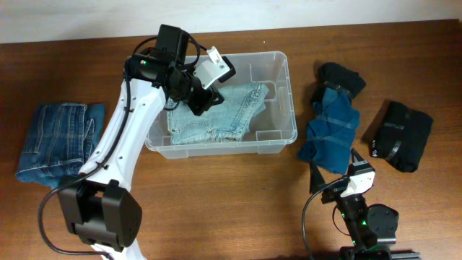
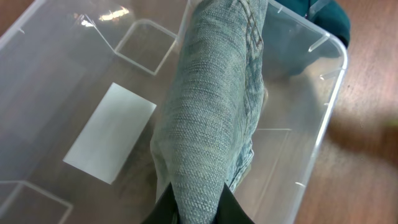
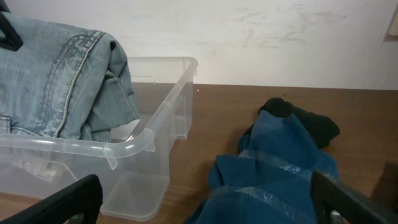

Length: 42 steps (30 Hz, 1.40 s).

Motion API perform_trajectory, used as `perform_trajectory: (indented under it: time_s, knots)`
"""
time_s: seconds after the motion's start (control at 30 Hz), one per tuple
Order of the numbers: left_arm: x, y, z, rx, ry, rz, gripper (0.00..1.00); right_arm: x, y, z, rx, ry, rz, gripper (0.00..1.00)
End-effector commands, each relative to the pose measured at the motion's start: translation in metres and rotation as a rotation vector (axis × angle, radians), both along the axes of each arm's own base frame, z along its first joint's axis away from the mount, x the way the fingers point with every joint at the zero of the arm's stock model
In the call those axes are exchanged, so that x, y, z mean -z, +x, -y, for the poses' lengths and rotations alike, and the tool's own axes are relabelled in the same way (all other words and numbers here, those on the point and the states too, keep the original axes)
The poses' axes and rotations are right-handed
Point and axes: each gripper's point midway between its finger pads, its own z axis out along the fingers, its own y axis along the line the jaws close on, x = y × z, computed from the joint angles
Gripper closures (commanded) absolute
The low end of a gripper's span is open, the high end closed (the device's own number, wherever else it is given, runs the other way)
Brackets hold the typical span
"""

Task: Pack container
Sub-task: 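Carry the light-blue jeans into the bin and release them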

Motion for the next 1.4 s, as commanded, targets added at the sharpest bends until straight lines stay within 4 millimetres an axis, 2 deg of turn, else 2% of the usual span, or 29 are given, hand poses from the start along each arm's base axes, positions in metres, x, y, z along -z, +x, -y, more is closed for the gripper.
perform_trajectory:
  time_s: [0.0,0.17,0.37,0.67,0.83,0.93,0.97,1.03,1.07,1.37]
  knots:
    - [-0.013,0.000,0.003,-0.026,-0.042,-0.017,0.99,0.003,0.000,-0.001,-0.011,-0.005,-0.002,0.02]
    - [-0.005,0.005,-0.009,-0.062,0.033,-0.002,0.99,0.003,0.000,-0.001,-0.011,-0.005,-0.002,0.02]
    - [0.003,0.007,-0.009,-0.041,0.050,0.002,0.99,0.003,0.000,-0.001,-0.011,-0.005,-0.002,0.02]
    - [0.054,0.014,-0.007,-0.040,0.087,-0.105,0.99,0.003,0.000,-0.001,-0.011,-0.005,-0.002,0.02]
    - [0.076,0.028,-0.012,-0.059,0.136,-0.096,0.99,0.003,0.000,-0.001,-0.011,-0.005,-0.002,0.02]
    - [0.079,0.039,-0.017,-0.083,0.170,-0.052,0.99,0.003,0.000,-0.001,-0.011,-0.005,-0.002,0.01]
    - [0.079,0.044,-0.019,-0.092,0.184,-0.032,0.93,0.003,0.000,-0.001,-0.011,-0.005,-0.002,0.02]
    - [0.079,0.054,-0.024,-0.114,0.214,0.011,0.76,0.003,0.000,-0.001,-0.011,-0.005,-0.002,0.02]
    - [0.079,0.059,-0.026,-0.125,0.229,0.033,0.73,0.003,0.000,-0.001,-0.011,-0.005,-0.002,0.02]
    - [0.068,0.101,-0.048,-0.235,0.343,0.220,0.70,0.003,0.000,-0.001,-0.011,-0.005,-0.002,0.02]
